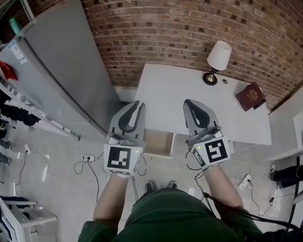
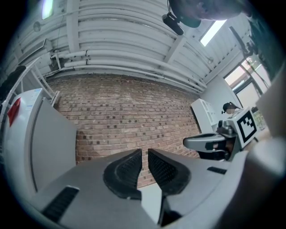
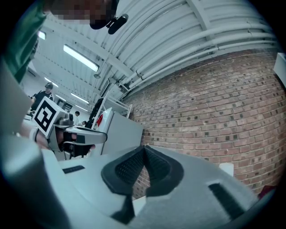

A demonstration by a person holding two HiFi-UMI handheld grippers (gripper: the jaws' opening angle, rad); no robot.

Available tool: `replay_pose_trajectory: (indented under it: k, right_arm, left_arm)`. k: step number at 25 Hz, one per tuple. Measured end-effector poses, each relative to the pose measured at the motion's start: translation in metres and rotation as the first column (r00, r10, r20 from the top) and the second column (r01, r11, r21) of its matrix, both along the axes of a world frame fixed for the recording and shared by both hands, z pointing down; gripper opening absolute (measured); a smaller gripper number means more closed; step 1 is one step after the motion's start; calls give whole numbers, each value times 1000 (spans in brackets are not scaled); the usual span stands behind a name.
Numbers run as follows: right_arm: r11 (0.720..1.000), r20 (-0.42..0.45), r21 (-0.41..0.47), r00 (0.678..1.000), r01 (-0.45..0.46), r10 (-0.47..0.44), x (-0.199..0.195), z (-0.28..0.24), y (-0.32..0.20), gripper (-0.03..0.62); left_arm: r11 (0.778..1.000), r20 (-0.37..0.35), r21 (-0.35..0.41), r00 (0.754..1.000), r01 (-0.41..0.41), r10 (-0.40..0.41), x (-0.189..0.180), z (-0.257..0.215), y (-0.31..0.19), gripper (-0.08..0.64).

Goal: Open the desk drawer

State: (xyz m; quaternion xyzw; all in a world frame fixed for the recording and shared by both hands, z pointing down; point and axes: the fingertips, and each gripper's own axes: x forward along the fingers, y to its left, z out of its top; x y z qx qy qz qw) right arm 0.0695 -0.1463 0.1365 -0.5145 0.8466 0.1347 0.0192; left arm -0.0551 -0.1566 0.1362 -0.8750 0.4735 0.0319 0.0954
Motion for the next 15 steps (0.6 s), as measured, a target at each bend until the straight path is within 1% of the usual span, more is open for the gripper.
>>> replay_pose_trajectory:
  k: [2,5,15]
  right_arm:
    - [1000,1,-3,1000,2,-2,1,2,0,-1]
    - [1000,7,-3,1000,6,-6,5,3,-1,-1]
    - [1000,22,-9,1000,6,-6,21,6,-2,-2]
  left_arm:
    - [1000,-3,-12,1000,2,-2,1,0,1,41]
    - [1000,-18,0,1000,14,-14,5,-4,0,41]
    - [1000,-13,-2,1000,18,-18,18,2,-1,41]
